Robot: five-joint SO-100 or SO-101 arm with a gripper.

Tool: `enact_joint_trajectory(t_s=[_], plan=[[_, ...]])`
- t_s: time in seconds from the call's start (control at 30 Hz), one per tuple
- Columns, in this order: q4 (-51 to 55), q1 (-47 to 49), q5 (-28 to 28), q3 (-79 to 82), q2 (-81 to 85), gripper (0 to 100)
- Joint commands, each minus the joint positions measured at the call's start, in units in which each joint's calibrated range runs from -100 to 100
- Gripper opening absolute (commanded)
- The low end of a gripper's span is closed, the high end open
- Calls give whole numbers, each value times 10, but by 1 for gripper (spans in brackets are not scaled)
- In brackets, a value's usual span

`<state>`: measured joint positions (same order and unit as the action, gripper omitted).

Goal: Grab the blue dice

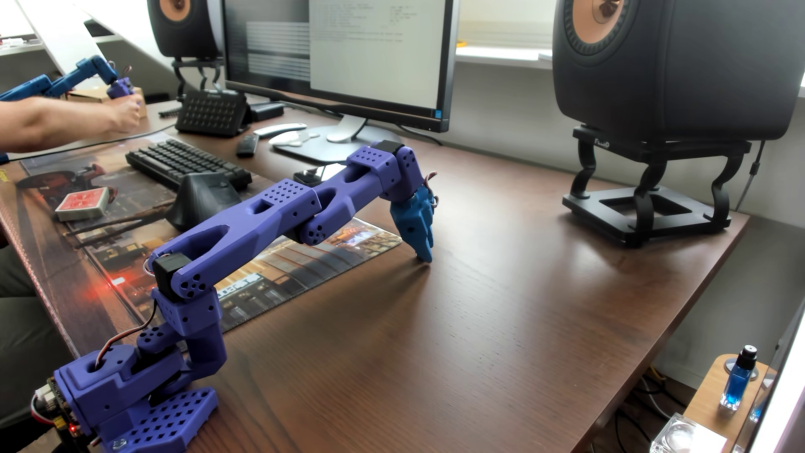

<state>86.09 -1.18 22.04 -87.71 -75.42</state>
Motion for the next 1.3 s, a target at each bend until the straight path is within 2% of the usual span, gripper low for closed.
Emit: enact_joint_trajectory(t_s=[0.0, 0.47, 1.27], plan=[[7, 4, -1, -41, 29, 15], [60, 13, -2, -45, 22, 15], [30, -6, 3, -89, 20, 14]])
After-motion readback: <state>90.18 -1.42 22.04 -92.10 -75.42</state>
